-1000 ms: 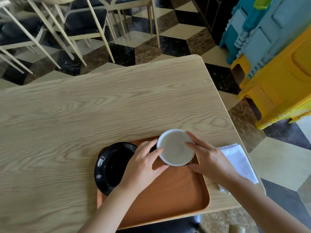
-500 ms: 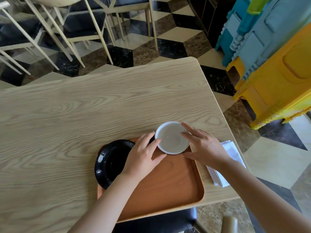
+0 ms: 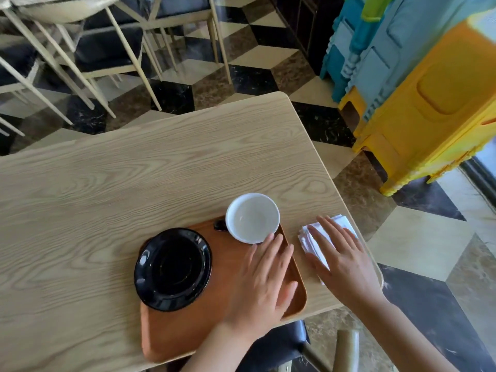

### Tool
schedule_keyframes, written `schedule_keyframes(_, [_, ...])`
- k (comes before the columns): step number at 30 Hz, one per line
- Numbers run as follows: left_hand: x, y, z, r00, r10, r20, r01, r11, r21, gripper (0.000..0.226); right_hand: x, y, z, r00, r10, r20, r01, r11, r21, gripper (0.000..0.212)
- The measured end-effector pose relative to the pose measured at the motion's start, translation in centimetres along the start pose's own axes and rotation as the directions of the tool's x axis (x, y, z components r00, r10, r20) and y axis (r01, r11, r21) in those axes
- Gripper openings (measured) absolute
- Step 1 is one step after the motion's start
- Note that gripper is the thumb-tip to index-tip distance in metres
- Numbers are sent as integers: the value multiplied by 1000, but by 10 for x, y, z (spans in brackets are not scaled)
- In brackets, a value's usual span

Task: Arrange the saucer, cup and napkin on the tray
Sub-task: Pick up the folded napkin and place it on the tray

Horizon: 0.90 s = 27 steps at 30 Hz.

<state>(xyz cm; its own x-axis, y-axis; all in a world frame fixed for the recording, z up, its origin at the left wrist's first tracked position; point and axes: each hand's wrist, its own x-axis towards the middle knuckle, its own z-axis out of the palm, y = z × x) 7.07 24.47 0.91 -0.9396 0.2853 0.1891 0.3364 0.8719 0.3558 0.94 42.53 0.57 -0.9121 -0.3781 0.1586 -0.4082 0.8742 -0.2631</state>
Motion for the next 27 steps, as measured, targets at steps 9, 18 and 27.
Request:
schedule_keyframes(9, [33,46,54,923,-96,374,48,989,136,49,-26,46,0,918,356,176,-361,932,2,52])
schedule_keyframes(18, [30,46,48,950,-132,282,151,988,-45,50,-15,42,-14,842,506,187,-538,757,371,37])
schedule_keyframes(27, [36,53,15,705,-519,484,627,137,-767,39,-20,12,-65,905,389,172,-398,633,664,44])
